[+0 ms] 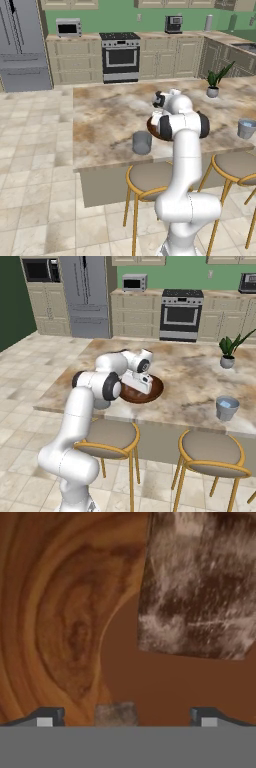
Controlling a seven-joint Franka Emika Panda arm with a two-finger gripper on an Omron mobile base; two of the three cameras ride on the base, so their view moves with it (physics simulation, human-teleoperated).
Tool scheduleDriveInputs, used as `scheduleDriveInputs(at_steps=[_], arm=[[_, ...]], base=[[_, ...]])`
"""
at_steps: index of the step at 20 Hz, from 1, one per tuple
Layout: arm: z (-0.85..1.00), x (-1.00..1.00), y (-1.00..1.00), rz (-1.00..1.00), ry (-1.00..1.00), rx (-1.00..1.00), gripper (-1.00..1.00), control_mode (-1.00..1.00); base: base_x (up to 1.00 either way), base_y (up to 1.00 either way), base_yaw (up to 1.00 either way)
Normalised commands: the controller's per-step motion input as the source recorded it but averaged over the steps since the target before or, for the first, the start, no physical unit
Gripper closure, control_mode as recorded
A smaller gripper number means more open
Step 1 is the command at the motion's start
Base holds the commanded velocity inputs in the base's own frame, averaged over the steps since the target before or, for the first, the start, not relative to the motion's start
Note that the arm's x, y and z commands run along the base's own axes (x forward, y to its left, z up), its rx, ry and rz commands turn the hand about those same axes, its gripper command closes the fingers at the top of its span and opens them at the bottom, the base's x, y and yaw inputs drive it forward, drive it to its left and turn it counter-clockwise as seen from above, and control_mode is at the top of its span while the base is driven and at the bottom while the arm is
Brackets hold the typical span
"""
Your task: There are four ice cubes in the ice bowl. Place two ice cubes in each glass of water.
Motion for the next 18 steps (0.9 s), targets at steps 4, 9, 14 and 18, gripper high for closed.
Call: scheduleDriveInputs(at_steps=[4,9,14,18], arm=[[-0.27,-0.01,0.01,-0.12,0.0,-0.06,1.0,-1.0],[-0.25,-0.04,0.04,-0.13,0.0,-0.07,1.0,-1.0],[-0.21,-0.06,0.11,-0.13,0.0,-0.11,1.0,-1.0],[-0.15,-0.08,0.06,-0.15,0.0,-0.09,1.0,-1.0]], base=[[0.0,0.0,0.0],[0.0,0.0,0.0],[0.0,0.0,0.0],[0.0,0.0,0.0]])
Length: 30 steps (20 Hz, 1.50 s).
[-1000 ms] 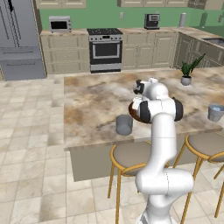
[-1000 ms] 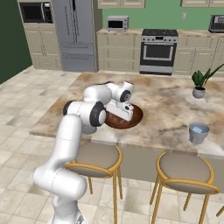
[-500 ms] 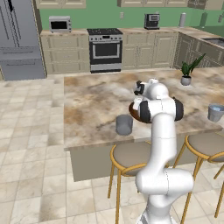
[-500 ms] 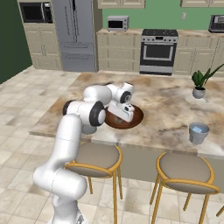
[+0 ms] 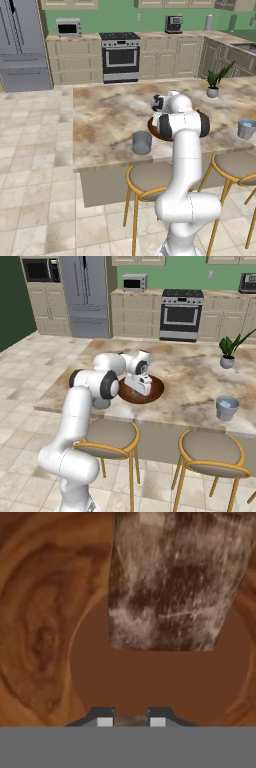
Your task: There are four ice cubes in the ice bowl. Place two ice cubes in each glass of water.
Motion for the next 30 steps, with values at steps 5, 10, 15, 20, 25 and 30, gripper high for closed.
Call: scheduleDriveInputs(at_steps=[5,10,15,20,25,30], arm=[[0.06,-0.11,-0.01,-0.23,0.0,0.0,1.0,-1.0],[0.44,-0.02,-0.11,-0.3,-0.01,0.11,1.0,-1.0],[0.62,-0.04,0.0,-0.28,-0.1,0.14,1.0,-1.0],[0.11,-0.82,0.38,-0.14,-0.31,0.08,1.0,-1.0],[0.09,-1.0,0.61,-0.07,-0.33,0.0,1.0,-1.0],[0.52,-0.72,0.55,-0.07,-0.25,0.0,1.0,-1.0]], base=[[0.0,0.0,0.0],[0.0,0.0,0.0],[0.0,0.0,0.0],[0.0,0.0,0.0],[0.0,0.0,0.0],[0.0,0.0,0.0]])
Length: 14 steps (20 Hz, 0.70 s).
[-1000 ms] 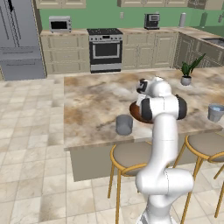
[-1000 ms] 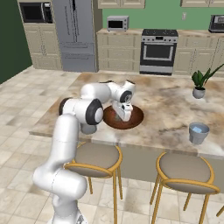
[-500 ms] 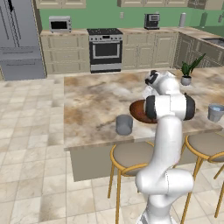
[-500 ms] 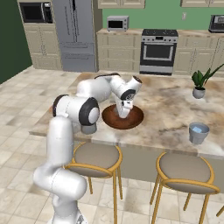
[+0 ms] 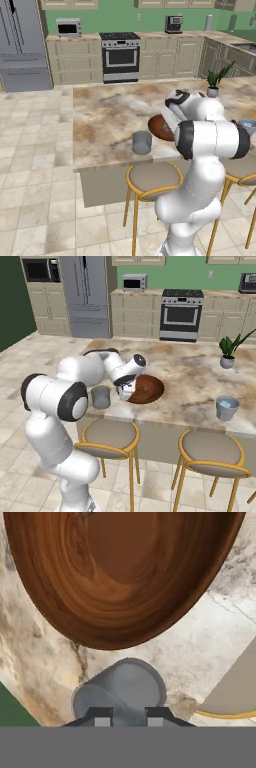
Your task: There are four ice cubes in the ice bowl. Place two ice cubes in each glass of water.
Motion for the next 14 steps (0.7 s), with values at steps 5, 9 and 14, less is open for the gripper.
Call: scheduleDriveInputs(at_steps=[5,9,14], arm=[[1.0,0.04,0.08,-0.04,-0.01,0.0,1.0,-1.0],[0.84,0.07,0.04,-0.01,0.05,0.0,1.0,-1.0],[-0.35,0.13,0.12,0.0,0.25,-0.21,1.0,-1.0]], base=[[0.0,0.0,0.0],[0.0,0.0,0.0],[0.0,0.0,0.0]])
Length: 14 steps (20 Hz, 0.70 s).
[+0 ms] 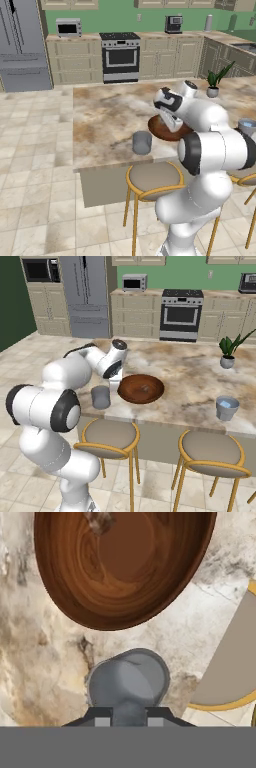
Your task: There are four ice cubes in the ice bowl. Place two ice cubes in each glass of water.
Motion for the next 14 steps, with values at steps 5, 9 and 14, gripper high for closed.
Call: scheduleDriveInputs(at_steps=[5,9,14], arm=[[-0.42,0.14,0.29,0.0,0.23,-0.22,1.0,-1.0],[-0.01,0.0,0.21,0.0,0.03,-0.04,1.0,-1.0],[-0.1,0.0,0.05,0.0,0.07,-0.05,1.0,-1.0]], base=[[0.0,0.0,0.0],[0.0,0.0,0.0],[0.0,0.0,0.0]])
